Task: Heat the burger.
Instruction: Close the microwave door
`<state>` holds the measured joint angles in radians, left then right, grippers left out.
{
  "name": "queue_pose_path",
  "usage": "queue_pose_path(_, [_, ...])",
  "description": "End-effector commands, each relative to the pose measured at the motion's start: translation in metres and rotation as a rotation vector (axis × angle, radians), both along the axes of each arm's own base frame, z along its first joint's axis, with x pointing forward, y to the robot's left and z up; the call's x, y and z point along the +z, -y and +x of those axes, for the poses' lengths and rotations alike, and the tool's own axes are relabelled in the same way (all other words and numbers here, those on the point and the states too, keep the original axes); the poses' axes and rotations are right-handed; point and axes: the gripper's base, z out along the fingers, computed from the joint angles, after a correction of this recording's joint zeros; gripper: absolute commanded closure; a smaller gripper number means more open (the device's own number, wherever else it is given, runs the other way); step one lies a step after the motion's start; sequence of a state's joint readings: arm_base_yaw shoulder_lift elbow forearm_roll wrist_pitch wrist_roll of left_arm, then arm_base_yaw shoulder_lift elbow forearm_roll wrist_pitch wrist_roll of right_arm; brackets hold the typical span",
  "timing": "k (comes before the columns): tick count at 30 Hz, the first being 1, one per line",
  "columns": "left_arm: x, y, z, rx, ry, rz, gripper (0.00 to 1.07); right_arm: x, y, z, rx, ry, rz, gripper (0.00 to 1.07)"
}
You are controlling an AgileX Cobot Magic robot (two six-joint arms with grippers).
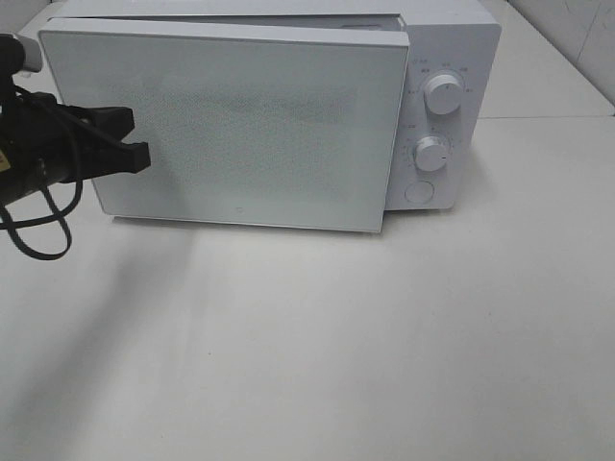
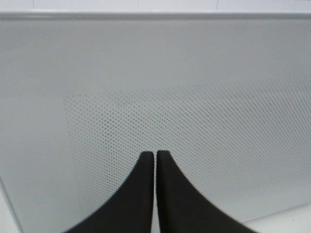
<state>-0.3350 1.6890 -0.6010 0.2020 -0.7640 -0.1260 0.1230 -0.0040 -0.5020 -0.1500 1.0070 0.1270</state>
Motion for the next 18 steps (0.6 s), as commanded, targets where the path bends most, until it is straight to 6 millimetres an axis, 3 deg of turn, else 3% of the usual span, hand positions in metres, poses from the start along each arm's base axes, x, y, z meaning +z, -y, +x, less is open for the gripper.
queue_pose_path(1, [-0.003,0.014,0.008,-0.002,0.001,-0.027,1.06,0.001,0.0,-0.004,-0.003,0.038,0.004,0.32])
queue_pose_path(9, [-0.016,0.05,0.023,-0.036,0.037,0.043,1.06,0.001,0.0,-0.004,-0.003,0.038,0.004,0.32])
queue_pose_path(18, [-0.027,0.07,0.042,0.005,0.073,0.025,1.06,0.001,0.0,-0.004,-0.003,0.038,0.004,0.32])
